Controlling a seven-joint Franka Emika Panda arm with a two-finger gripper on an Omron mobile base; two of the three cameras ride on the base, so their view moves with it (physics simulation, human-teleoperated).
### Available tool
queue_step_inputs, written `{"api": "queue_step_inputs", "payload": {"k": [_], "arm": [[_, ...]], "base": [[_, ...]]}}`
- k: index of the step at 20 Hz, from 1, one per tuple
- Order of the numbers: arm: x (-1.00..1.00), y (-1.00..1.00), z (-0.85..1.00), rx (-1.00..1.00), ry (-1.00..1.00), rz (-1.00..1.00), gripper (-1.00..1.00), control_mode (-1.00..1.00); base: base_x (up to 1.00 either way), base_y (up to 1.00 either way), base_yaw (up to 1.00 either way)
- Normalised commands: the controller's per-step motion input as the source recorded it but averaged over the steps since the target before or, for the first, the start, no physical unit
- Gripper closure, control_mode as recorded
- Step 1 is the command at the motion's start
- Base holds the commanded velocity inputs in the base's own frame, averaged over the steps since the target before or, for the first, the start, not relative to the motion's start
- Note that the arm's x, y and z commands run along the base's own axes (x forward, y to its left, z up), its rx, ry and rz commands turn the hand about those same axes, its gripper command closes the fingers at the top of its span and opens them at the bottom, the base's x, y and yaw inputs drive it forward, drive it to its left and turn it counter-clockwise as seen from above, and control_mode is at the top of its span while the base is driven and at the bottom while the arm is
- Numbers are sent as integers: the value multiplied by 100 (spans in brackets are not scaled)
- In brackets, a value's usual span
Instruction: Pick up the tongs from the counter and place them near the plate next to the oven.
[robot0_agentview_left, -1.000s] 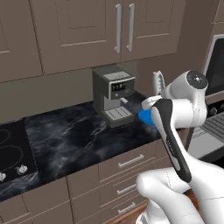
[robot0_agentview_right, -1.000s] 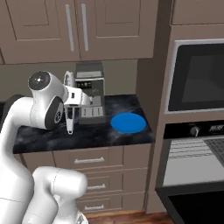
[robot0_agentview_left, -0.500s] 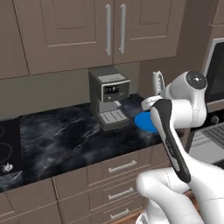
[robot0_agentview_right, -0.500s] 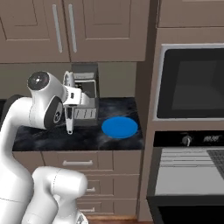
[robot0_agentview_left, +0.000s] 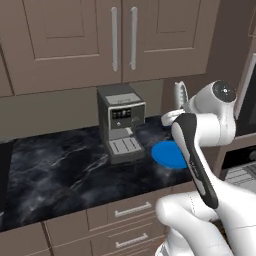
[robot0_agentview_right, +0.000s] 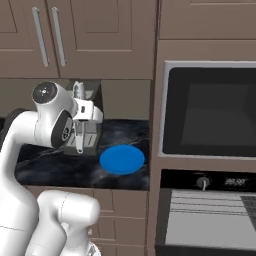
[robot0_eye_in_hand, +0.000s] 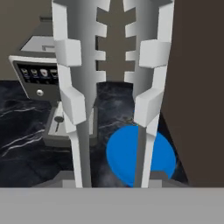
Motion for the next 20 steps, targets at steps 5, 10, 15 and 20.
{"api": "queue_step_inputs", "payload": {"k": [5, 10, 15, 20], "arm": [[0, 0, 0, 0, 0, 0, 100, 100], [0, 0, 0, 0, 0, 0, 100, 100], [0, 0, 0, 0, 0, 0, 100, 100], [0, 0, 0, 0, 0, 0, 100, 100]], "base": [[19, -1, 5], [21, 6, 0], [65, 0, 3], [67, 0, 6]]}}
